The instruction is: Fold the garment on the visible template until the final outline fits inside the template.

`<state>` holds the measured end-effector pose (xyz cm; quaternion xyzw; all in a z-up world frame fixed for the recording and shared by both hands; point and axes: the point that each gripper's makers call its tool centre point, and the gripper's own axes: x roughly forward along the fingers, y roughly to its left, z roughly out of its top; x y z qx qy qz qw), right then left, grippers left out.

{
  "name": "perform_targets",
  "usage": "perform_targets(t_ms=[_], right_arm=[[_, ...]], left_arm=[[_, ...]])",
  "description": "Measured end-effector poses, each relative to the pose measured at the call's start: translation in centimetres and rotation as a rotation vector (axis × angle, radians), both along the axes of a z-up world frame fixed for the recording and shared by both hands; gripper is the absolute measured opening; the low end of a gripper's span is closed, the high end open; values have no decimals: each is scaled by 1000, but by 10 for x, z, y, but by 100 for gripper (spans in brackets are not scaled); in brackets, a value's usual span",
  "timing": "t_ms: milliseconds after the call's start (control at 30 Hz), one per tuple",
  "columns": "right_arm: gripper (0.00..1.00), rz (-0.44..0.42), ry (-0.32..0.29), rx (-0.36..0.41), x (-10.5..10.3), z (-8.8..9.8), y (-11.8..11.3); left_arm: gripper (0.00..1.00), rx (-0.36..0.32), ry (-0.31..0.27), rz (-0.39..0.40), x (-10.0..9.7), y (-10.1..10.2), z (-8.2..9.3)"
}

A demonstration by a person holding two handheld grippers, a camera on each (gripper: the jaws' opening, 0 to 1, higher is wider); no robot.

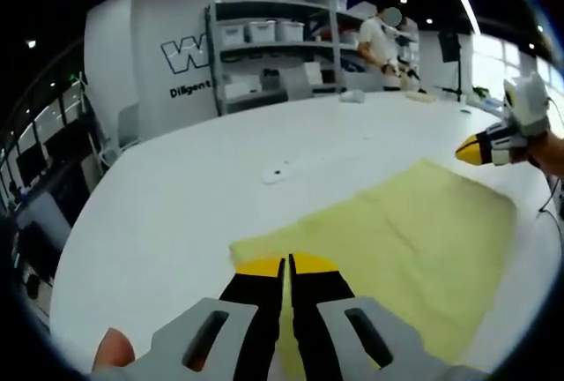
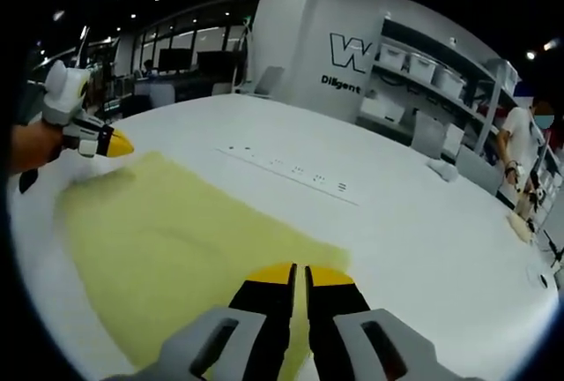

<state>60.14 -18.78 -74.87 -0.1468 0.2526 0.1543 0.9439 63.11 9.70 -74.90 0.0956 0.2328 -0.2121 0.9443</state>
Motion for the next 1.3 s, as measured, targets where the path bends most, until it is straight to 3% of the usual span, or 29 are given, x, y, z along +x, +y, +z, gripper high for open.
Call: perform_targets(t_ms=[333,767,1300], right_arm=[[3,7,-11,0,-25,10,1],[15,12,-14,11,-58,18,1],[30,32,0,30,-103,19,4]], left_arm=[[6,-4,-14,-11,-23,-7,12],[20,-41,-21,3,-54,-6,26],[37,-63,3,0,-106,-3,22]])
